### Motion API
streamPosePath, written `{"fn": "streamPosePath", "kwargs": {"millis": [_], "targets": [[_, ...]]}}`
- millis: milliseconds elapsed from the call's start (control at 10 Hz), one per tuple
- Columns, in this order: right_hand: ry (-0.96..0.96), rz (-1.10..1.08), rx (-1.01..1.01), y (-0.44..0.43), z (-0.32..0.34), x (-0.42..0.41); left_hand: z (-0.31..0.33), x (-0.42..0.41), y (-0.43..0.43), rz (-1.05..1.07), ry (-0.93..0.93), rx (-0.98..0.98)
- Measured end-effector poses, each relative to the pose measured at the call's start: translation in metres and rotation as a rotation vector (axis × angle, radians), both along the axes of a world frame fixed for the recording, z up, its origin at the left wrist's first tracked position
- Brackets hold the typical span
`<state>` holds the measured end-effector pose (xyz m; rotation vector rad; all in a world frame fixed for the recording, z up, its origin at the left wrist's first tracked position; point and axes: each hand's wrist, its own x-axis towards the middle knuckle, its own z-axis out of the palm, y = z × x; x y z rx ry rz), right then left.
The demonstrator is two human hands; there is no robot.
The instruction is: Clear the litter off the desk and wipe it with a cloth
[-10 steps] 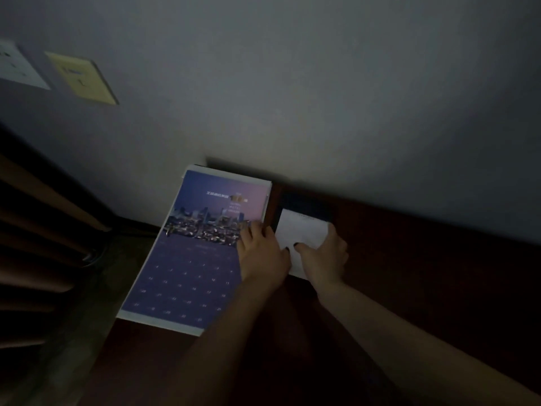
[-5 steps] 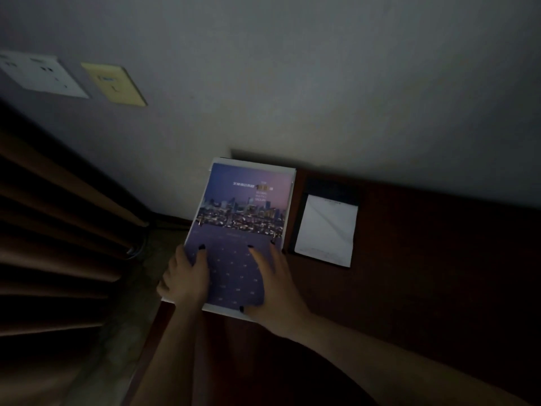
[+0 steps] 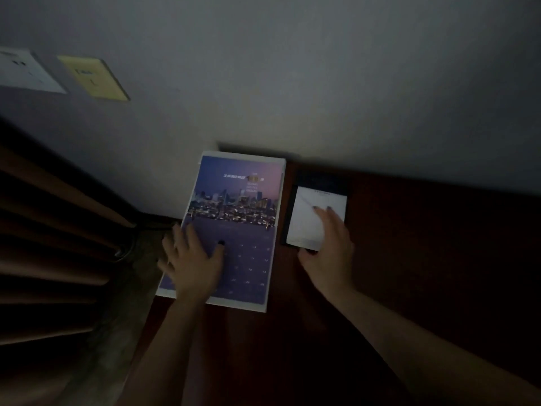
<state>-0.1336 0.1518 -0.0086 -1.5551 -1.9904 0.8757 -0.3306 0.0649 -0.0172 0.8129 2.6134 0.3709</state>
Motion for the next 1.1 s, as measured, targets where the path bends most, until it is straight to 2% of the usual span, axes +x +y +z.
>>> {"fn": "streamPosePath", "kwargs": {"millis": [100, 200, 300, 500, 600, 800, 1000, 1100], "targets": [[-0.283, 0.031, -0.114, 0.022, -0.008, 0.029, -0.003, 0.036, 0.031, -0.398, 0.056, 0.058], [-0.347, 0.155, -0.195, 0.032, -0.011, 0.049, -0.009, 0.071, 0.063, -0.659, -0.100, 0.152], [-0.225, 0.224, -0.216, 0.044, -0.006, 0.054, -0.017, 0.084, 0.075, -0.621, -0.185, 0.165], [-0.397, 0.296, -0.158, 0.063, 0.000, 0.040, -0.024, 0.073, 0.071, -0.677, -0.220, 0.222], [-0.400, 0.307, -0.157, 0.066, -0.002, 0.039, -0.022, 0.076, 0.072, -0.650, -0.239, 0.274], [-0.500, 0.411, -0.184, 0.086, 0.001, 0.028, -0.026, 0.076, 0.073, -0.660, -0.198, 0.215], [-0.262, 0.398, -0.397, 0.068, 0.005, 0.041, -0.006, 0.075, 0.069, -0.682, -0.212, 0.133], [-0.155, 0.395, -0.381, 0.053, 0.012, 0.057, 0.007, 0.081, 0.055, -0.727, -0.186, 0.063]]}}
